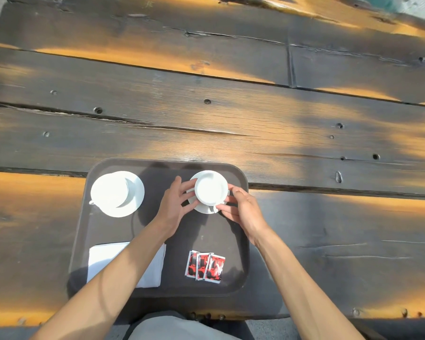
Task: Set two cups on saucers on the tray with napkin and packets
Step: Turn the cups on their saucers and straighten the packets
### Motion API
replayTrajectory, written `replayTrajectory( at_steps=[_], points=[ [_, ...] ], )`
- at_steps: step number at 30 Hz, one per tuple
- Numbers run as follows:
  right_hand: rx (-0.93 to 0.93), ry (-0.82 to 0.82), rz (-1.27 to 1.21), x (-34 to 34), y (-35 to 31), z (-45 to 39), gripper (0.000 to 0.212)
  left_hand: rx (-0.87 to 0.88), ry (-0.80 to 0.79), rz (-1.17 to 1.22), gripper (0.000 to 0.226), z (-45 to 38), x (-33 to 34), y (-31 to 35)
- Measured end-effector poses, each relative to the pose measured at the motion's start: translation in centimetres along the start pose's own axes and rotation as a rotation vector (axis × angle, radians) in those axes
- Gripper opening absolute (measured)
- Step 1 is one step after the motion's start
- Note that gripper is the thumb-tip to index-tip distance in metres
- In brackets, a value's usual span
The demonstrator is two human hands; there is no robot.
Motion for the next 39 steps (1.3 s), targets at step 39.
replayTrajectory(
  at_steps=[39],
  points=[
    [-0.178, 0.199, 0.036, -0.7, 2.2, -3.1, 0.043, 0.097, -0.058, -0.354, 0.02, -1.8, -0.7, -1.7]
  ],
)
Point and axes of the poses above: each hand's wrist, its own z-axis away from the middle knuckle, its own x-axis out of the palm, y = z × x, the point moved 1 cm from there along -z, towards the middle knuckle, and after that the axes turned 15 degrees about x, right-handed, at the moved point
